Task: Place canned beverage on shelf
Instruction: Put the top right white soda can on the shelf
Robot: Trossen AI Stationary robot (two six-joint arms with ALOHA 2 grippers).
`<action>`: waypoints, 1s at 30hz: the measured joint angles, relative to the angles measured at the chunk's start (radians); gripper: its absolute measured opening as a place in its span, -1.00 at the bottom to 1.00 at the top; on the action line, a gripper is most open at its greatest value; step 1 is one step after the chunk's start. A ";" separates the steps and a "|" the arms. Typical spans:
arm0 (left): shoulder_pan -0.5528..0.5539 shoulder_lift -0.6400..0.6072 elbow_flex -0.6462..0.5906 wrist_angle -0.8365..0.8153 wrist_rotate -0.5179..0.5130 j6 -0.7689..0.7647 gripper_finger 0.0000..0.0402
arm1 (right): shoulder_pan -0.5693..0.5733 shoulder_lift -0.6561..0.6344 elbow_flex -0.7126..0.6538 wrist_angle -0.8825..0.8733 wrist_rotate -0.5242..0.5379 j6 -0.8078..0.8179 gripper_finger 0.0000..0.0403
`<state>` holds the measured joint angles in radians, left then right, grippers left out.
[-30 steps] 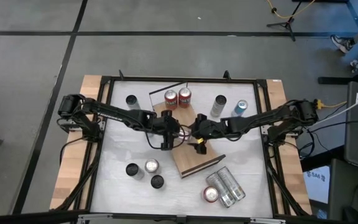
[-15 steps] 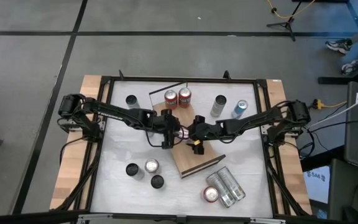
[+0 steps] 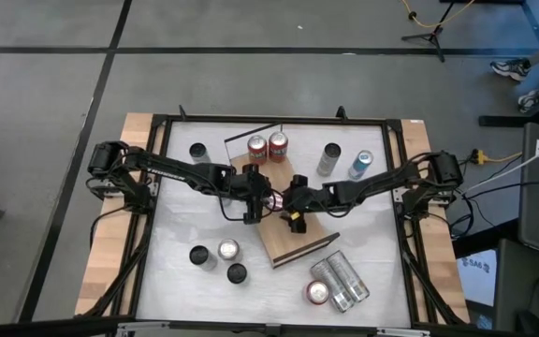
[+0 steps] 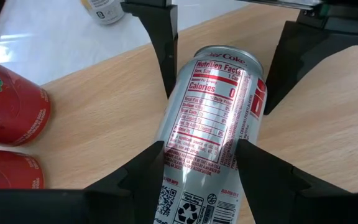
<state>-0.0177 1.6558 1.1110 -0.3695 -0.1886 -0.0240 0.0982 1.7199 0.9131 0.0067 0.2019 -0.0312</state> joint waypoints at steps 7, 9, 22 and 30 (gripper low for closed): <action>0.000 0.000 0.000 0.000 -0.002 0.000 -0.05 | -0.001 0.002 0.000 0.049 0.026 0.000 0.74; 0.000 0.000 0.000 0.000 -0.002 0.000 -0.05 | -0.001 0.002 0.000 0.055 0.031 0.001 0.64; 0.000 -0.001 0.000 0.003 -0.003 0.000 -0.05 | 0.000 0.002 0.000 0.048 0.051 0.022 0.52; -0.002 -0.042 -0.002 -0.022 0.005 -0.001 -0.05 | -0.001 0.001 0.000 0.048 -0.003 0.075 0.46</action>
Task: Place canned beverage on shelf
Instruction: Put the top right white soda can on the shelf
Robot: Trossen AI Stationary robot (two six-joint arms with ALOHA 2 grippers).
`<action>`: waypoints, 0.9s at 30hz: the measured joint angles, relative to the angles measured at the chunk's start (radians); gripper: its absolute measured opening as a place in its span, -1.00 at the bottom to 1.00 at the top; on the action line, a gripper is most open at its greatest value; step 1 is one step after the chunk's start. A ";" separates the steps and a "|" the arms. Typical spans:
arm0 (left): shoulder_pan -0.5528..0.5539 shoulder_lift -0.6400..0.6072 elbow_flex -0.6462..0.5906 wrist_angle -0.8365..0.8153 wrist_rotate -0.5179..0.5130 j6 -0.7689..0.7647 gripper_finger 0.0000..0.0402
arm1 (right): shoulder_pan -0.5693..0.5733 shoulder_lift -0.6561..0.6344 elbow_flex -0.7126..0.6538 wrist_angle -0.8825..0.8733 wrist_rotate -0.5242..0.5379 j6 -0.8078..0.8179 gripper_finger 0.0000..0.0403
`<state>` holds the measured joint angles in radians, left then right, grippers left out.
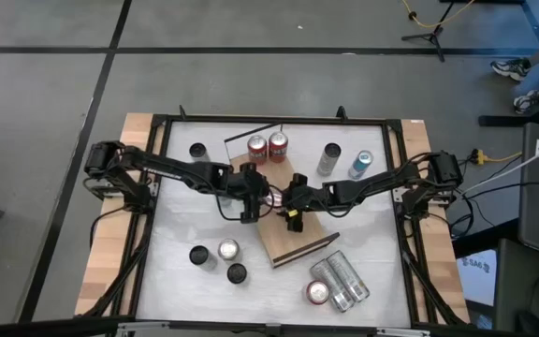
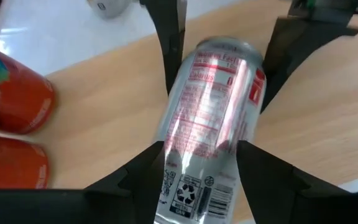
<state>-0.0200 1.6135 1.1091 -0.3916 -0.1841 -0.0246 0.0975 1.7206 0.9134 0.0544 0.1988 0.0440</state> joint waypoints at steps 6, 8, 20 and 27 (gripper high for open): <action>0.000 -0.072 0.000 -0.052 -0.006 -0.019 -0.05 | 0.000 -0.002 0.042 -0.093 -0.027 0.038 0.50; 0.000 -0.092 0.000 -0.090 -0.008 -0.030 -0.05 | 0.000 -0.002 0.082 -0.183 -0.028 0.038 0.50; 0.000 -0.125 0.002 -0.148 0.010 -0.079 -0.05 | 0.002 -0.003 0.439 -0.797 -0.121 0.035 0.51; -0.013 -0.111 0.002 -0.135 0.019 -0.088 -0.05 | 0.000 -0.003 0.593 -1.042 -0.115 0.036 0.51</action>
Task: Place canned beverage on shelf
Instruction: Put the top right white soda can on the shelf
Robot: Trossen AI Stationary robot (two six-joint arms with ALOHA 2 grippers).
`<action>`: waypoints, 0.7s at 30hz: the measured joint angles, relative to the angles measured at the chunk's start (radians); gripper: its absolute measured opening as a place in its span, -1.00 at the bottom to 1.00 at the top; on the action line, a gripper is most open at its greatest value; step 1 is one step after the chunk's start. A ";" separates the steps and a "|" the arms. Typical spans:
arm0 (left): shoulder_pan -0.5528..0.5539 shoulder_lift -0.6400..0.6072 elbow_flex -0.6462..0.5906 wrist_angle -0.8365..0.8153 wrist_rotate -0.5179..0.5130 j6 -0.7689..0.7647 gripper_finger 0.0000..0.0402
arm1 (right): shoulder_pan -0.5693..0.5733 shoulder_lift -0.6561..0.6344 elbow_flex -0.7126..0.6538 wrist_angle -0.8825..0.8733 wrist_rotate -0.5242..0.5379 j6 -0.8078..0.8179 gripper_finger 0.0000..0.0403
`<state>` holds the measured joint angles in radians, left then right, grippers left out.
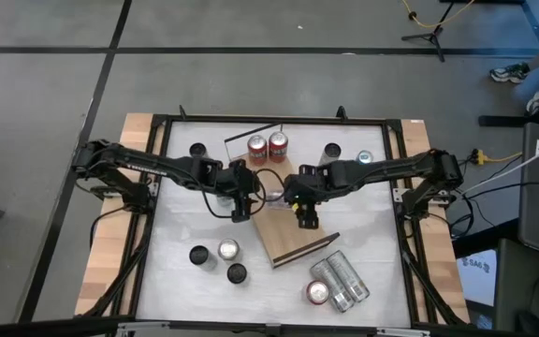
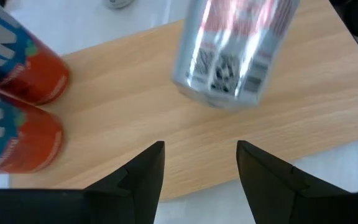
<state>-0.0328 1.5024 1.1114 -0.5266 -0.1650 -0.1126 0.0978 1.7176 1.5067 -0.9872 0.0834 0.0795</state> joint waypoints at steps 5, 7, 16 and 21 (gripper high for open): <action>-0.021 0.023 0.000 0.021 0.003 -0.017 -0.05 | 0.000 0.000 0.044 -0.081 -0.008 0.002 0.51; -0.028 0.033 0.000 0.037 0.003 -0.019 -0.05 | 0.000 -0.001 0.046 -0.102 -0.029 0.004 0.51; -0.040 0.081 0.001 0.194 0.000 -0.044 -0.04 | 0.000 -0.001 0.046 -0.209 -0.117 0.048 0.51; -0.040 0.123 0.001 0.285 -0.006 -0.068 -0.04 | 0.000 -0.001 0.046 -0.291 -0.197 0.055 0.51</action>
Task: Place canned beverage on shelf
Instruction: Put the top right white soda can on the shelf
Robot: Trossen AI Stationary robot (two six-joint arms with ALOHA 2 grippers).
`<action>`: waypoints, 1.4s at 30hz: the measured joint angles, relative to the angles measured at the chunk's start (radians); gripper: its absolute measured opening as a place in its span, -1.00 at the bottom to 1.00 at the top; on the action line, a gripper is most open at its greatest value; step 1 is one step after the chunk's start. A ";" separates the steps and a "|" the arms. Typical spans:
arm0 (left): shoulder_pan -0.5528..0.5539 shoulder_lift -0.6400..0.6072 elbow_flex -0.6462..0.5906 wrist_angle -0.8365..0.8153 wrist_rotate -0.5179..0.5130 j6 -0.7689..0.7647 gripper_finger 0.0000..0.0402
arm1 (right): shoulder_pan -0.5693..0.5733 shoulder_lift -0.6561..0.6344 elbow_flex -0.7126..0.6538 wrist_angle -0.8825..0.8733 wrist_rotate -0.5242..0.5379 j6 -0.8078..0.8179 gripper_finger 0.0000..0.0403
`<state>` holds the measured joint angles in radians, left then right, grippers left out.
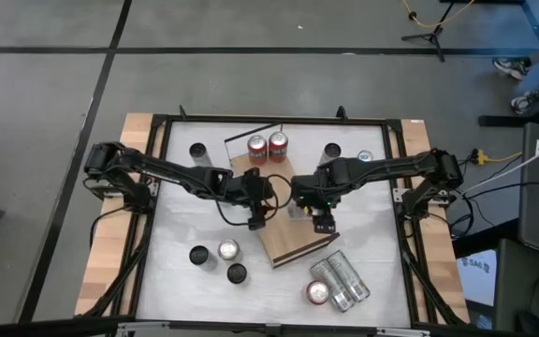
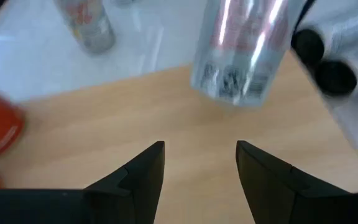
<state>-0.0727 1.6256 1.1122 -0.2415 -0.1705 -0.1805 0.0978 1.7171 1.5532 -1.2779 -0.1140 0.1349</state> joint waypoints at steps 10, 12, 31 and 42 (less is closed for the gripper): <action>-0.007 0.071 -0.001 0.058 0.013 -0.015 -0.04 | 0.000 0.002 -0.003 -0.091 -0.121 0.023 0.51; -0.008 0.086 0.000 0.101 0.015 -0.020 -0.04 | 0.000 0.002 -0.003 -0.096 -0.150 0.026 0.51; -0.016 0.170 -0.001 0.363 0.002 -0.054 -0.05 | 0.000 0.004 -0.003 -0.074 -0.168 0.130 0.51; -0.016 0.171 0.000 0.352 0.004 -0.056 -0.05 | 0.000 0.004 -0.003 -0.006 -0.160 0.131 0.51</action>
<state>-0.0883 1.7962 1.1118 0.1102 -0.1669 -0.2367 0.0978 1.7210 1.5501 -1.2841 -0.2743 0.2661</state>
